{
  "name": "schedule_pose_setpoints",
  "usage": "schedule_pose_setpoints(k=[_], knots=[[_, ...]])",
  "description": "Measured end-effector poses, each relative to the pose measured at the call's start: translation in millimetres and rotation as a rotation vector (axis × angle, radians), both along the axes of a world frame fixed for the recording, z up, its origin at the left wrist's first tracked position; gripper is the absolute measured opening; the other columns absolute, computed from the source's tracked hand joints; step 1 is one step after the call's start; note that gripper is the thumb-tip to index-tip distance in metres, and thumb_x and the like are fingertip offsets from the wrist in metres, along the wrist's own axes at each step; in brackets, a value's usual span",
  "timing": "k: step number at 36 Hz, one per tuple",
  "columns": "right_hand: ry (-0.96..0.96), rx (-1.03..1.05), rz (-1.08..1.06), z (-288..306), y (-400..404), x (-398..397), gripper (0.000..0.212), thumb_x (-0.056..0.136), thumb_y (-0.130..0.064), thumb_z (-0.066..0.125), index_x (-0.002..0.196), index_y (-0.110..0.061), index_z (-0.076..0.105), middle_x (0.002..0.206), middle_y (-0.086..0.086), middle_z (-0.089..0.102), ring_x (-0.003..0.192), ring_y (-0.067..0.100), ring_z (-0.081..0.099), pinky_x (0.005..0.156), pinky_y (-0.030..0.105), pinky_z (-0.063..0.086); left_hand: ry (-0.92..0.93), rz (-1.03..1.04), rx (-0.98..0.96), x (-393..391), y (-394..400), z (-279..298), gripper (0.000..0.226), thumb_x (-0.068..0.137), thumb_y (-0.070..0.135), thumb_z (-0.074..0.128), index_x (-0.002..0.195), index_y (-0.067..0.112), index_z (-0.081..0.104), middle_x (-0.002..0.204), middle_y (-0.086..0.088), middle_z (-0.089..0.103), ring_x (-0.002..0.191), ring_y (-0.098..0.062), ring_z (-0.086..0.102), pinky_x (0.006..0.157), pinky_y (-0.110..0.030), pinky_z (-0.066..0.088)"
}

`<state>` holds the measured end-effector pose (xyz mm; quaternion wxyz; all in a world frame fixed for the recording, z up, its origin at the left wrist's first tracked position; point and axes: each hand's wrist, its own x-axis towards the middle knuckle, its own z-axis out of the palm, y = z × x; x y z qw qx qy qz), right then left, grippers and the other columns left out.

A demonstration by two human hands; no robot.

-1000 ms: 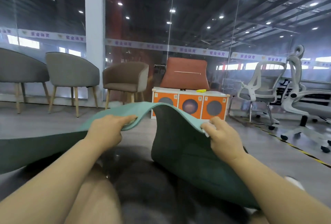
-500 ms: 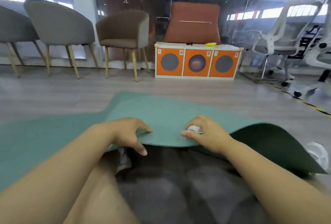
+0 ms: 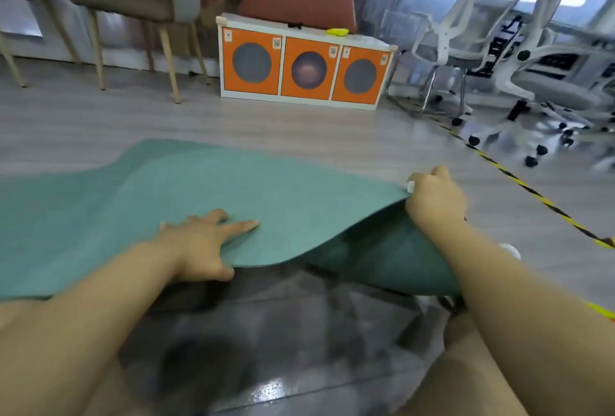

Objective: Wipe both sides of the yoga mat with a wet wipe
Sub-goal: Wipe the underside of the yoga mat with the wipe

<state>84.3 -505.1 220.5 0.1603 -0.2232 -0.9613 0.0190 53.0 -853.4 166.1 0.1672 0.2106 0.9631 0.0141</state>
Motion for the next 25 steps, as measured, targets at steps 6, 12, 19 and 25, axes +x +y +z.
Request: schedule_pose_setpoints(k=[6, 12, 19, 25], knots=[[0.337, 0.123, 0.138, 42, -15, -41, 0.025, 0.080, 0.007, 0.049, 0.097, -0.001, 0.065, 0.104, 0.021, 0.046, 0.088, 0.036, 0.048, 0.061, 0.033, 0.028, 0.051, 0.039, -0.018, -8, 12, -19, 0.102, 0.072, 0.050, 0.056, 0.109, 0.070, -0.038, 0.156, 0.011, -0.021, 0.139, -0.033, 0.018, 0.103, -0.063, 0.026], [0.757, 0.351, 0.526, 113, -44, -55, 0.018, 0.069, 0.002, 0.046, 0.073, 0.000, 0.063, 0.081, 0.020, 0.054, 0.068, 0.035, 0.051, 0.049, 0.025, 0.026, 0.099, 0.119, 0.085, -30, 42, -12, 0.098, 0.077, 0.049, 0.052, 0.126, 0.061, -0.033, 0.156, 0.009, -0.022, 0.140, -0.036, 0.015, 0.103, -0.063, 0.028], [0.929, 0.633, 0.684, 145, -32, -28, 0.017, 0.074, 0.001, 0.055, 0.076, -0.007, 0.070, 0.091, 0.007, 0.049, 0.073, 0.025, 0.040, 0.048, 0.027, 0.036, 0.144, 0.088, 0.176, -46, 78, 6, 0.097, 0.079, 0.046, 0.052, 0.131, 0.059, -0.028, 0.155, 0.007, -0.025, 0.141, -0.040, 0.007, 0.105, -0.067, 0.020], [0.914, 0.643, 0.681, 97, 0, 22, 0.017, 0.074, 0.005, 0.062, 0.078, -0.008, 0.073, 0.090, 0.004, 0.042, 0.067, 0.026, 0.043, 0.055, 0.029, 0.037, 0.053, -0.010, 0.100, -43, 99, -8, 0.084, 0.083, 0.055, 0.049, 0.134, 0.064, -0.018, 0.157, 0.014, -0.016, 0.142, -0.040, 0.005, 0.104, -0.071, 0.011]])
